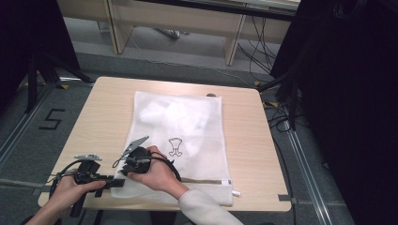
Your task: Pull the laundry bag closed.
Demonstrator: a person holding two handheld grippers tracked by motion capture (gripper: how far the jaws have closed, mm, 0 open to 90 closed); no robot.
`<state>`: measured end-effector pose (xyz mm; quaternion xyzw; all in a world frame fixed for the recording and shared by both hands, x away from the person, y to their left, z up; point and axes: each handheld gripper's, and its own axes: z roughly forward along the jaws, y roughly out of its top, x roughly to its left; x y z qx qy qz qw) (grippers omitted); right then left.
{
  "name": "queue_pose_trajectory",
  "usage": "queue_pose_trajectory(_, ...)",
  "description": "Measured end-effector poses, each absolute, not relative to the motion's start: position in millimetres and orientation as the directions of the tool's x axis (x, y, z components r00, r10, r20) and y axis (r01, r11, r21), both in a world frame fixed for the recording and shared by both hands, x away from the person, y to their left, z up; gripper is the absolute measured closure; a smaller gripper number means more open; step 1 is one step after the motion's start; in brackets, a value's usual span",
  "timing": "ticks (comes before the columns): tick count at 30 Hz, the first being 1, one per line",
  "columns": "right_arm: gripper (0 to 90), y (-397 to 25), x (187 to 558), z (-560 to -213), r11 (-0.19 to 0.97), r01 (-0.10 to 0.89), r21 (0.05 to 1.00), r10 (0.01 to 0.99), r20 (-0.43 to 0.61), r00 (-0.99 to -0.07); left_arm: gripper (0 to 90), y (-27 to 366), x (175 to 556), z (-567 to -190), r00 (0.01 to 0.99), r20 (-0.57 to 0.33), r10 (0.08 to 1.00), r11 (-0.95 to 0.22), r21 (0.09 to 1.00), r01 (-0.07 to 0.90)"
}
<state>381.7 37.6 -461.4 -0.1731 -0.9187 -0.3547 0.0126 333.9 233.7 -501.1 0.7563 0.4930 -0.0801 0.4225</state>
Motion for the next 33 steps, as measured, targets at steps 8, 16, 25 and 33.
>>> queue_pose_trajectory(8, 82.5, 35.0, 380.8, -457.1, 0.686, 0.325, 0.651, 0.309, 0.144, -0.94, 71.8, 233.0, 334.8, -498.5, 0.514, -0.53, 0.675, -0.166, 0.569, 0.806)
queue_pose_trajectory(16, 82.5, 30.1, 379.3, -456.3, 0.695, 0.301, 0.653, 0.288, 0.13, -0.949, 84.6, 230.6, 333.3, -493.3, 0.499, -0.54, 0.678, -0.135, 0.577, 0.806)
queue_pose_trajectory(25, 82.6, 22.3, 375.1, -460.4, 0.694, 0.297, 0.656, 0.293, 0.119, -0.949, 86.1, 230.9, 333.7, -491.3, 0.472, -0.577, 0.666, -0.113, 0.547, 0.829)
queue_pose_trajectory(33, 82.8, 20.5, 371.9, -465.2, 0.704, 0.306, 0.641, 0.298, 0.125, -0.946, 86.2, 232.3, 333.5, -490.4, 0.471, -0.587, 0.659, -0.109, 0.545, 0.832)
